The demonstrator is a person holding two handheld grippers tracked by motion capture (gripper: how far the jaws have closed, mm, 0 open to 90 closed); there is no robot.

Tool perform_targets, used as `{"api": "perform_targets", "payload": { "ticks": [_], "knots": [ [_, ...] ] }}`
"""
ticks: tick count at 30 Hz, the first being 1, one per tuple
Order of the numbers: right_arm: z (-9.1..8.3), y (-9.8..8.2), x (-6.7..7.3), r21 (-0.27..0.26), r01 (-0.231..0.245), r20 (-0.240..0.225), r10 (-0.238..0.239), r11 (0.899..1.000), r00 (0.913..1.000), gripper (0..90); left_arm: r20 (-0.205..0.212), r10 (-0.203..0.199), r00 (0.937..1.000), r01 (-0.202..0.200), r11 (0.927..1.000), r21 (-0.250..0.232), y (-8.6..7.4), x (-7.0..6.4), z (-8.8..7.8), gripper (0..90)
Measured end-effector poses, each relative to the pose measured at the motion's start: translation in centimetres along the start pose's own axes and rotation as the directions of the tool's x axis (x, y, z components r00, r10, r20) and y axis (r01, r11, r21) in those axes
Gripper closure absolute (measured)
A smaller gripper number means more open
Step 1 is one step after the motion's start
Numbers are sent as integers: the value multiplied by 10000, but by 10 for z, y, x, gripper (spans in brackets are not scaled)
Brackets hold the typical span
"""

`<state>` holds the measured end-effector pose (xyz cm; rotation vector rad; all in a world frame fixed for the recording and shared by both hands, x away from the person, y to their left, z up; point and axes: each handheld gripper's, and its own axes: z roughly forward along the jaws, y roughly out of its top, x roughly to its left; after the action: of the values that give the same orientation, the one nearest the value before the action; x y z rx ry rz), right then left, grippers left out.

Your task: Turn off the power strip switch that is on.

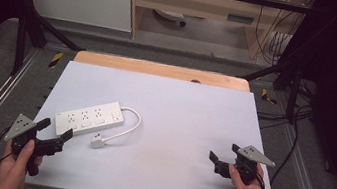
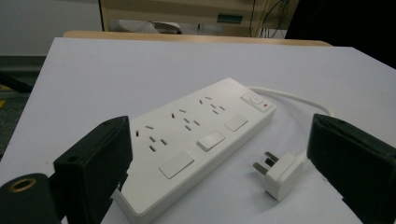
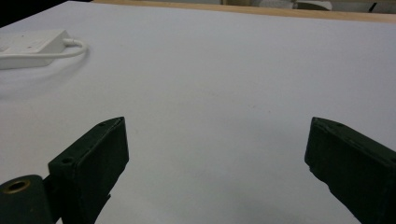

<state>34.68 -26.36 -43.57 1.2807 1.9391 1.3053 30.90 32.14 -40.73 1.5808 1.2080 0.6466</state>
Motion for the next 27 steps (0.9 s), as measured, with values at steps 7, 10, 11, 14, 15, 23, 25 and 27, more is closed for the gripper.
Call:
{"api": "perform_targets", "payload": {
  "ticks": [7, 10, 11, 14, 15, 23, 25, 27],
  "knots": [
    [1, 1, 3, -3, 146, -83, -146, 9999, 9999, 51, 76, 10, 10000, -10, 10000, -13, 0, 0, -1, 66],
    [2, 1, 4, 113, 257, -71, -256, 9996, 9996, 47, 44, -41, 10000, 41, 10000, -81, 0, -1, 0, 72],
    [2, 1, 4, 99, 349, -33, -349, 9993, 9994, 47, 44, -41, 10000, 41, 10000, -81, 0, -1, 0, 73],
    [3, 1, 5, 57, 373, -5, -373, 9993, 9993, 47, 91, -36, 10000, 38, 9998, -184, 1, -1, -1, 73],
    [2, 2, 6, -52, 397, -1, -397, 9992, 9992, 48, 91, -55, 9999, 57, 9997, -223, 1, -1, -1, 73],
    [0, 4, 6, -337, 397, 6, -397, 9986, 9992, 50, 93, -45, 9999, 48, 9995, -301, 1, -1, -2, 64],
    [-2, 5, 5, -541, 367, 62, -364, 9979, 9993, 51, 95, -95, 9999, 98, 9995, -307, 1, -1, -2, 63],
    [-2, 5, 5, -569, 356, 78, -353, 9977, 9993, 51, 107, -109, 9999, 112, 9995, -304, 1, -1, -2, 63]
  ]
}}
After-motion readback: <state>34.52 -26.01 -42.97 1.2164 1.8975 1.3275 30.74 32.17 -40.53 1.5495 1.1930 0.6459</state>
